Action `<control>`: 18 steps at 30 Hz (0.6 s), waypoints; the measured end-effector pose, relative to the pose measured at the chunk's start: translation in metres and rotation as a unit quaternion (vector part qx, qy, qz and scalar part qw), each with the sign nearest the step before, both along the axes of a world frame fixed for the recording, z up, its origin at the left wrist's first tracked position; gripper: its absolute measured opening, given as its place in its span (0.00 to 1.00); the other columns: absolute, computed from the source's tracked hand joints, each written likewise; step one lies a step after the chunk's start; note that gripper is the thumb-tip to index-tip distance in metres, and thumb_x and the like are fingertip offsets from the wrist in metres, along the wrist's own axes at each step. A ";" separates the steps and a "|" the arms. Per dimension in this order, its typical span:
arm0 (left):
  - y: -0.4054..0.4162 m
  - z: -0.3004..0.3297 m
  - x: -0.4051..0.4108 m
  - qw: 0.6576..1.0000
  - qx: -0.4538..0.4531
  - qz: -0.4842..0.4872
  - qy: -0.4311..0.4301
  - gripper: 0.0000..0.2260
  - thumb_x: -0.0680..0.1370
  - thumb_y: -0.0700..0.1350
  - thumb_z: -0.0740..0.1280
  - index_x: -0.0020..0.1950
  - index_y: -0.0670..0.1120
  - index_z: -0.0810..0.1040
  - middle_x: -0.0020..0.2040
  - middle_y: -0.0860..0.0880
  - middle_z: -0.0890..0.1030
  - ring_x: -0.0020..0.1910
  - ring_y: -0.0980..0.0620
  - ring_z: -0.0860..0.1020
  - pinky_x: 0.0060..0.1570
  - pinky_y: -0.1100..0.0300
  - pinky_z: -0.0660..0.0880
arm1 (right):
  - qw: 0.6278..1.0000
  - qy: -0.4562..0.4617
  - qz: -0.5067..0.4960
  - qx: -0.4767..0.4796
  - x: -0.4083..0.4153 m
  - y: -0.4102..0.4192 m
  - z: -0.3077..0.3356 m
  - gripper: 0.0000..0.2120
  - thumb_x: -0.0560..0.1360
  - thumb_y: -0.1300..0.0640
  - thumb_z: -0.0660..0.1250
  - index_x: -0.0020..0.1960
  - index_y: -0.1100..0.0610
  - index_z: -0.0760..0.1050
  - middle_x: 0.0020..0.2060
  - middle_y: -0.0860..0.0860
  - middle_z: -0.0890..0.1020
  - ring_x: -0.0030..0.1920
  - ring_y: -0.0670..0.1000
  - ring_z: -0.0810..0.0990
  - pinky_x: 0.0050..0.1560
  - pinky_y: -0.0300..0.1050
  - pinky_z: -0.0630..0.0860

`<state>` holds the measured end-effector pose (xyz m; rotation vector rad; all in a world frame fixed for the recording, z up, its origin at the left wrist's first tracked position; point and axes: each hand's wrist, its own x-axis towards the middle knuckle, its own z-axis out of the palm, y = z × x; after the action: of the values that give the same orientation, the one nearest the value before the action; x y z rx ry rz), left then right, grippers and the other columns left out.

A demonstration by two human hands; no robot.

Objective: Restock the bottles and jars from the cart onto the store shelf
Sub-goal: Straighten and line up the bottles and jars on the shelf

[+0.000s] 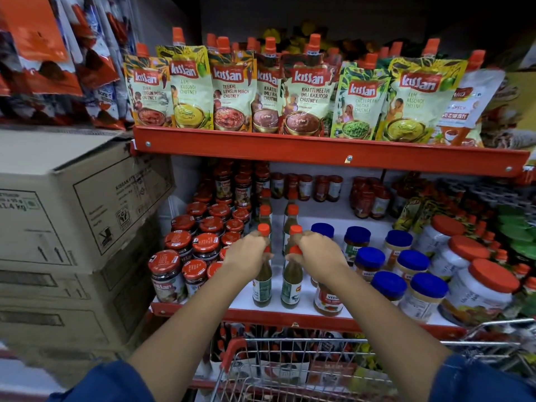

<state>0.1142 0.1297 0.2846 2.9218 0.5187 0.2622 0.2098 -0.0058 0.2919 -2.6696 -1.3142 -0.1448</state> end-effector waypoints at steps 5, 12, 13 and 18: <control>0.004 0.000 -0.005 0.999 -0.040 -0.015 -0.021 0.10 0.76 0.38 0.64 0.56 0.45 0.79 0.54 0.41 0.80 0.50 0.39 0.78 0.45 0.48 0.78 | 0.999 0.024 0.014 -0.024 0.001 0.000 0.001 0.09 0.75 0.65 0.63 0.53 0.58 0.76 0.48 0.59 0.81 0.46 0.61 0.80 0.41 0.54 0.79; 0.007 0.001 -0.003 0.998 -0.052 0.019 -0.040 0.10 0.75 0.42 0.67 0.56 0.47 0.80 0.50 0.42 0.82 0.49 0.40 0.79 0.44 0.50 0.78 | 1.000 0.025 -0.014 0.013 0.001 0.002 -0.003 0.05 0.75 0.59 0.66 0.49 0.60 0.78 0.44 0.59 0.81 0.42 0.60 0.79 0.35 0.49 0.72; 0.006 0.000 -0.003 0.998 -0.050 0.023 -0.044 0.10 0.75 0.43 0.68 0.56 0.47 0.80 0.50 0.42 0.82 0.49 0.40 0.79 0.44 0.50 0.77 | 0.999 0.027 -0.020 0.020 0.001 0.002 -0.004 0.06 0.75 0.57 0.66 0.49 0.59 0.78 0.44 0.58 0.81 0.42 0.59 0.80 0.36 0.49 0.73; 0.005 -0.004 -0.004 0.997 -0.038 0.038 -0.059 0.10 0.75 0.46 0.68 0.56 0.47 0.80 0.50 0.42 0.82 0.49 0.39 0.80 0.43 0.51 0.76 | 0.998 0.018 -0.046 0.029 0.000 0.004 -0.008 0.11 0.75 0.52 0.67 0.51 0.59 0.78 0.44 0.58 0.82 0.43 0.59 0.81 0.38 0.50 0.77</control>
<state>0.1101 0.1350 0.2805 2.7957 0.6070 0.4127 0.2094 -0.0021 0.2835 -2.6721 -1.1590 -0.1443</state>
